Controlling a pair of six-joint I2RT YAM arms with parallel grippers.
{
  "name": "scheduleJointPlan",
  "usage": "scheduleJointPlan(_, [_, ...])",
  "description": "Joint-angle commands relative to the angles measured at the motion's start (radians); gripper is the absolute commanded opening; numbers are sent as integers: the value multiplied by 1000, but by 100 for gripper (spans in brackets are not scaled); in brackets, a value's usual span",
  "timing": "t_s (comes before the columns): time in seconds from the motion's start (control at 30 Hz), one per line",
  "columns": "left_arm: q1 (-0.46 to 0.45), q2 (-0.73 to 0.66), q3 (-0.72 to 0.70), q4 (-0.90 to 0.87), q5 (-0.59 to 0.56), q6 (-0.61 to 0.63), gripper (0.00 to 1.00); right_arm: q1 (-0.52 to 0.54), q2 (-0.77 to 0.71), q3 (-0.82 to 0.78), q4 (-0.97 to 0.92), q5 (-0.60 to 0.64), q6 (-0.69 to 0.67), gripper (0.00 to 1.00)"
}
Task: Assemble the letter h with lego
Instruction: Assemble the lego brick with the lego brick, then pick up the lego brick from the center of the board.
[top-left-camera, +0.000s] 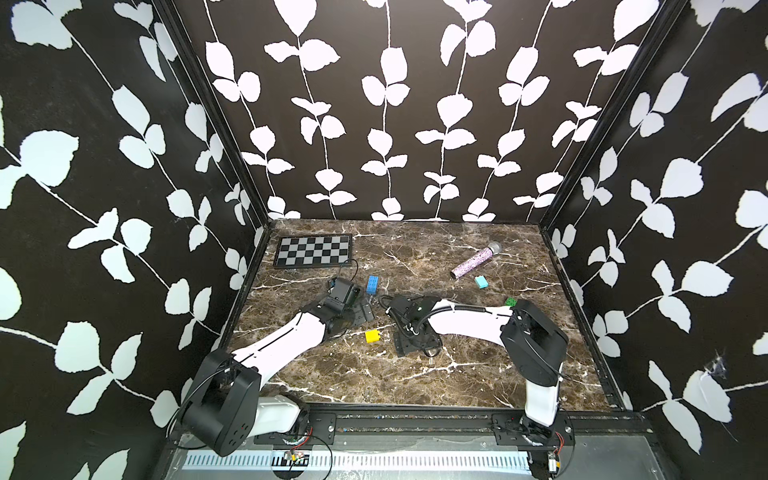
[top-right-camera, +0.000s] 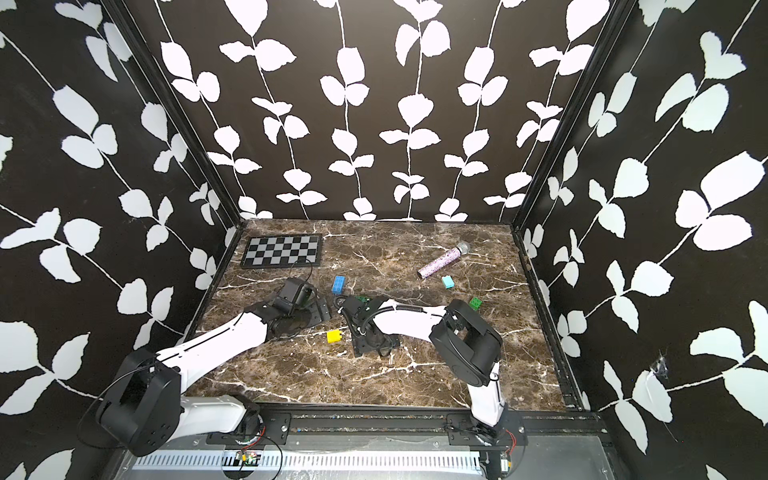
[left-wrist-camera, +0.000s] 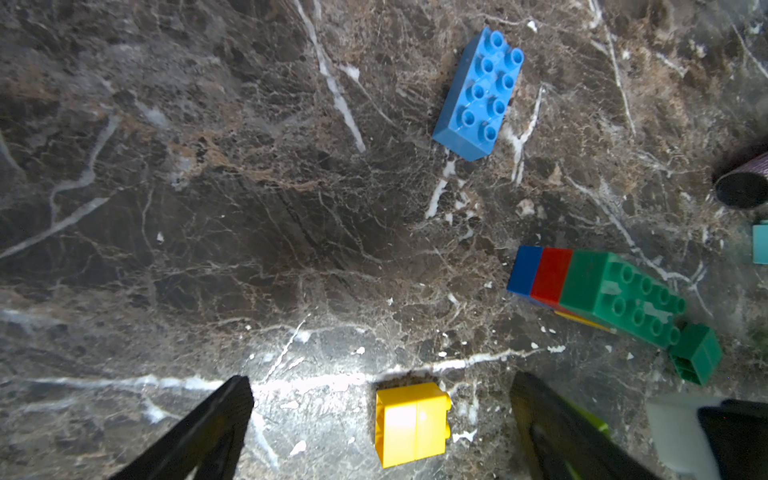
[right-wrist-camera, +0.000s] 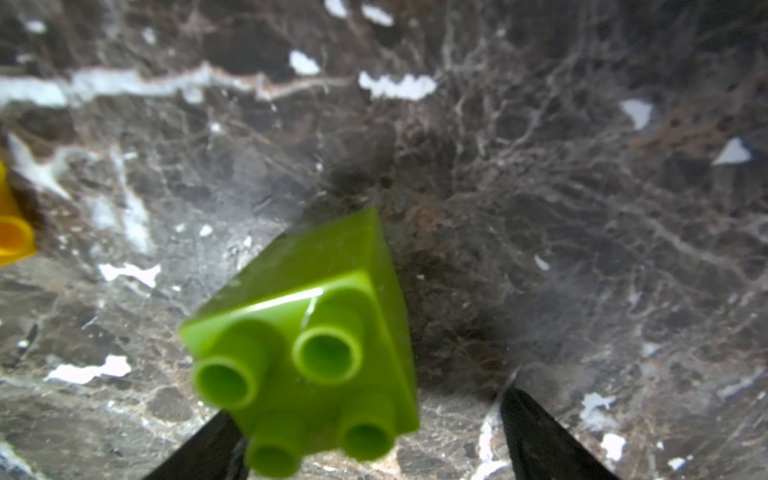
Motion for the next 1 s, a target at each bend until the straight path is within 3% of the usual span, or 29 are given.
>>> scheduleJointPlan(0.0, [4, -35, -14, 11, -3, 11, 99, -7, -68, -13, -5, -21, -2, 99])
scheduleJointPlan(0.17, [4, -32, -16, 17, 5, 14, 99, -74, -254, -138, 146, -74, 4, 99])
scheduleJointPlan(0.3, [4, -37, -17, 18, 7, 19, 99, -274, -471, -241, 87, -6, 27, 98])
scheduleJointPlan(0.4, [4, -43, -16, 18, 8, 23, 99, -473, -544, -257, -8, 60, -6, 95])
scheduleJointPlan(0.6, [4, -46, -19, 29, 18, 31, 99, -797, -448, -205, -50, 93, -79, 83])
scheduleJointPlan(0.83, [4, -47, -22, 43, 22, 45, 99, -896, -246, -102, -63, 150, -135, 79])
scheduleJointPlan(0.97, [5, -44, -27, 62, 36, 52, 99, -957, -198, -87, -15, 119, -156, 71])
